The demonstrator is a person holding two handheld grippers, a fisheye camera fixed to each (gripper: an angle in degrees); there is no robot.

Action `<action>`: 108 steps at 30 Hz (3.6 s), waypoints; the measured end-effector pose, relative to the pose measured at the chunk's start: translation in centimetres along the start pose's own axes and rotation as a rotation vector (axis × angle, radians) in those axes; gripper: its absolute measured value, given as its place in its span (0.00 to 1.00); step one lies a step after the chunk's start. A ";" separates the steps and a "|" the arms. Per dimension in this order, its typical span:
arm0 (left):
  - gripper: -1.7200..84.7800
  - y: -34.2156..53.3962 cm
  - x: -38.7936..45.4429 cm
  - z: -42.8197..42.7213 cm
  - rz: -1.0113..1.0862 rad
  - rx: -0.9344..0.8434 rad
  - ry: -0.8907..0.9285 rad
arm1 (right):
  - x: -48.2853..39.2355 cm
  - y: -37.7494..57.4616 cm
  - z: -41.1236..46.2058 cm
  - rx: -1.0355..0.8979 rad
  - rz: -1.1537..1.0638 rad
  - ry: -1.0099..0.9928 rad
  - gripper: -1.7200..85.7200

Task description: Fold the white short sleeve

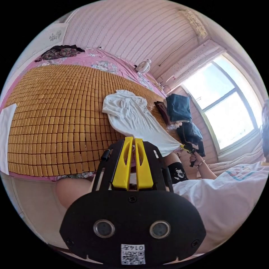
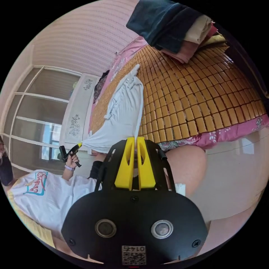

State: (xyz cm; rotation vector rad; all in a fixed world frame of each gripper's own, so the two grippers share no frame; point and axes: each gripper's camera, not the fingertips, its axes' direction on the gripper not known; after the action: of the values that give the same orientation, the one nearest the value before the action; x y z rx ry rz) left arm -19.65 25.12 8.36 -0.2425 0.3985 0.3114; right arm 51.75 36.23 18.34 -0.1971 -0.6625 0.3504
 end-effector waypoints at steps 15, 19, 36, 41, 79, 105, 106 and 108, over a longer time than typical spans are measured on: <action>0.01 1.2 10.6 -30.8 0.457 0.866 0.157 | -32.8 1.6 -19.9 0.655 -0.906 -0.145 0.02; 0.01 4.7 11.6 -35.0 0.472 0.926 0.115 | -35.4 3.7 -21.5 0.596 -0.945 -0.229 0.02; 0.01 -5.3 -2.5 -27.8 0.043 0.561 -0.165 | -34.3 -13.1 0.2 0.072 -0.547 0.048 0.02; 0.01 -11.6 -3.7 -27.5 0.001 0.738 -0.025 | -36.4 -19.8 0.5 0.307 -0.438 -0.110 0.02; 0.01 0.6 -27.0 2.2 -0.288 -0.171 -0.230 | -8.2 -10.2 25.6 -0.260 -0.006 0.193 0.04; 0.03 -3.8 -30.6 6.7 -0.370 -0.266 -0.312 | -9.4 -14.8 34.0 -0.481 -0.104 0.442 0.03; 0.04 -3.8 -30.6 6.8 -0.386 -0.268 -0.306 | -9.4 -15.0 34.2 -0.488 -0.104 0.442 0.04; 0.06 -3.7 -30.5 6.6 -0.390 -0.255 -0.317 | -9.6 -15.2 34.2 -0.481 -0.102 0.451 0.05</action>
State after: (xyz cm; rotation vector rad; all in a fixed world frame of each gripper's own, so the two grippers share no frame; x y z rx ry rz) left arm -42.84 15.98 27.52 -0.5045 -0.0081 0.0122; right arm 27.01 20.90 43.72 -0.6776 -0.2979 0.0360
